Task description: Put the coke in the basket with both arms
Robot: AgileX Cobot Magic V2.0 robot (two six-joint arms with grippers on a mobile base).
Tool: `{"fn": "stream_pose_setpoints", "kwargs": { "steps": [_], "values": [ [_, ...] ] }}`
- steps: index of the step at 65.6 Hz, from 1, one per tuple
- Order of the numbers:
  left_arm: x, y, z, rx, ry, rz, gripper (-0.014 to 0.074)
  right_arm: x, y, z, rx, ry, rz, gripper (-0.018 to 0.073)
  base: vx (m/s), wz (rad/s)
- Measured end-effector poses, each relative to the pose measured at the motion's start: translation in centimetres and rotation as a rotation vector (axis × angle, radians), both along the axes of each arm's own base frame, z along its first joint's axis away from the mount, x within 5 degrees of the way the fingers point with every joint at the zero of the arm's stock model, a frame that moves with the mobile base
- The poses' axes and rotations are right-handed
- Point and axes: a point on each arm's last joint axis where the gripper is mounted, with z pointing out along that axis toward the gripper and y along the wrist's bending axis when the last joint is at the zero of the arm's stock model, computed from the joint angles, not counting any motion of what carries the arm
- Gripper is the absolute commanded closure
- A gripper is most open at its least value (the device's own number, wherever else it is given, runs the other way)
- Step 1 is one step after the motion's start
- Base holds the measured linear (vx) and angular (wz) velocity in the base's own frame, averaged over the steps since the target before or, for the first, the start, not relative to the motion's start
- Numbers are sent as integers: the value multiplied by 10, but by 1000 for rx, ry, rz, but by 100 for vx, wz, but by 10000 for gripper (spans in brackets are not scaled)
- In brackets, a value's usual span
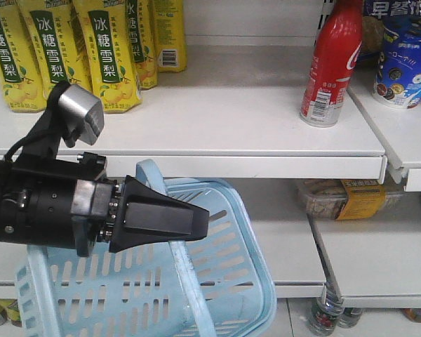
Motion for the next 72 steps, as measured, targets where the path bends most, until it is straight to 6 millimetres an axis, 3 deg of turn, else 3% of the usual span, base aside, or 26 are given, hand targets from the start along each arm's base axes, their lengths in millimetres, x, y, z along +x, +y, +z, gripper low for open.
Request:
{"fn": "stream_pose_setpoints", "kwargs": {
  "steps": [13, 18, 29, 45, 61, 66, 72],
  "values": [
    [0, 0, 0, 0, 0, 0, 603, 0, 0, 1, 4, -9, 3, 561, 0, 0],
    [0, 0, 0, 0, 0, 0, 603, 0, 2, 5, 91, -62, 21, 561, 0, 0],
    [0, 0, 0, 0, 0, 0, 603, -3, 3, 22, 420, -278, 92, 561, 0, 0],
    [0, 0, 0, 0, 0, 0, 603, -11, -3, 42, 694, -546, 151, 561, 0, 0],
    [0, 0, 0, 0, 0, 0, 603, -34, -19, 65, 912, -967, 200, 561, 0, 0],
    [0, 0, 0, 1, 0, 0, 603, -33, -18, 66, 958, -948, 215, 561, 0, 0],
    [0, 0, 0, 1, 0, -1, 603, -26, -8, 75, 939, -748, 235, 561, 0, 0]
  ]
}}
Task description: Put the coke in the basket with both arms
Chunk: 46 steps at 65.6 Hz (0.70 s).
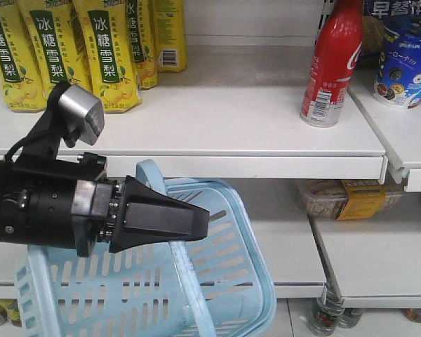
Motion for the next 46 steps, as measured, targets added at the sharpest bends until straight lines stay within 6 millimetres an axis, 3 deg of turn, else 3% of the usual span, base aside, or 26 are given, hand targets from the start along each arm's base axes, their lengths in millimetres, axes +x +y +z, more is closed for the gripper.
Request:
{"fn": "stream_pose_setpoints", "kwargs": {
  "steps": [13, 23, 33, 40, 46],
  "values": [
    [0, 0, 0, 0, 0, 0, 603, 4, 12, 55, -370, 364, -72, 561, 0, 0],
    [0, 0, 0, 0, 0, 0, 603, 14, 8, 86, -470, 448, -145, 561, 0, 0],
    [0, 0, 0, 0, 0, 0, 603, 35, 10, 98, -497, 468, -93, 559, 0, 0],
    [0, 0, 0, 0, 0, 0, 603, 50, 21, 97, -537, 474, 52, 557, 0, 0],
    [0, 0, 0, 0, 0, 0, 603, 60, 37, 91, -671, 491, 170, 554, 0, 0]
  ]
}}
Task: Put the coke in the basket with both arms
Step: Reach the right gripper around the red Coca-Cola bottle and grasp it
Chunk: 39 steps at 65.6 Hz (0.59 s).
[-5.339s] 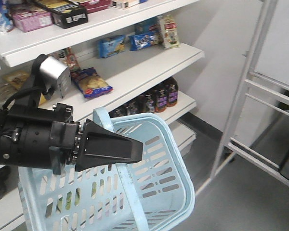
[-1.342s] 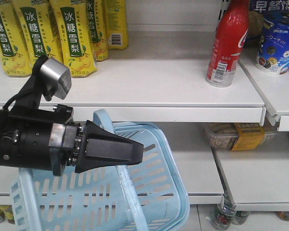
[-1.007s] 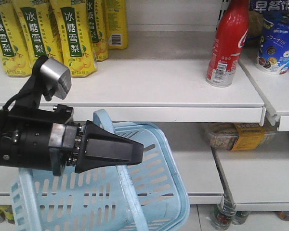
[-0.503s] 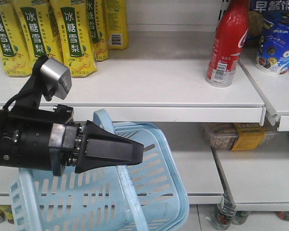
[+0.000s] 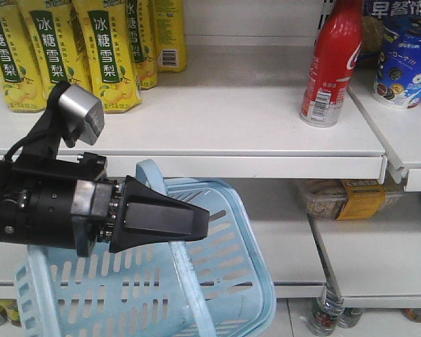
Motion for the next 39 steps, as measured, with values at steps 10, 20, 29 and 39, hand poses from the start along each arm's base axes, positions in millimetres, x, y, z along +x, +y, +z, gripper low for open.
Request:
{"fn": "stream_pose_setpoints", "kwargs": {
  "steps": [10, 20, 29, 39],
  "values": [
    [0, 0, 0, 0, 0, 0, 603, 6, 21, -8, -301, -20, 142, 551, 0, 0],
    [0, 0, 0, 0, 0, 0, 603, 4, 27, -2, -374, -90, 181, 475, 0, 0],
    [0, 0, 0, 0, 0, 0, 603, 3, 26, 11, -407, -137, 162, 262, 0, 0],
    [0, 0, 0, 0, 0, 0, 603, 14, 32, 25, -426, -139, 158, -57, 0, 0]
  ]
}}
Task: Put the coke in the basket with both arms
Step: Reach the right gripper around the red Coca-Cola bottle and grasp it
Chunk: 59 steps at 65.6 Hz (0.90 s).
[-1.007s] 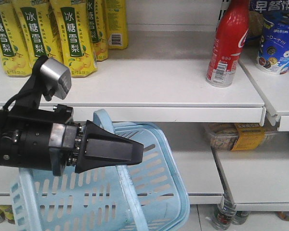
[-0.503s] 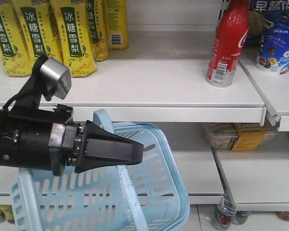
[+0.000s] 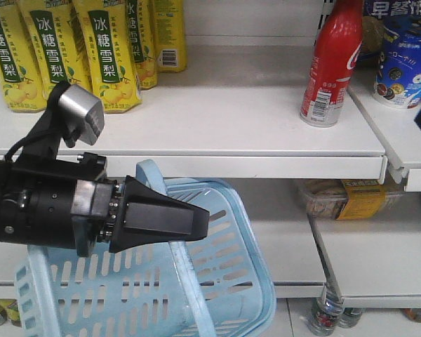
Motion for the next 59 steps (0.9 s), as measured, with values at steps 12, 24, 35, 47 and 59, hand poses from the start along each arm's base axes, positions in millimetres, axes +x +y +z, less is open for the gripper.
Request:
{"fn": "stream_pose_setpoints", "kwargs": {
  "steps": [12, 24, 35, 47, 59],
  "values": [
    [0, 0, 0, 0, 0, 0, 603, 33, 14, 14, -41, 79, -46, -162, 0, 0],
    [0, 0, 0, 0, 0, 0, 603, 65, 22, 43, -65, 135, -147, -90, 0, 0],
    [0, 0, 0, 0, 0, 0, 603, 89, 26, 53, -50, 188, -232, -6, 0, 0],
    [0, 0, 0, 0, 0, 0, 603, 108, 33, 47, -37, 198, -266, 3, 0, 0],
    [0, 0, 0, 0, 0, 0, 603, 123, 35, 43, 5, 178, -307, 3, 0, 0]
  ]
}}
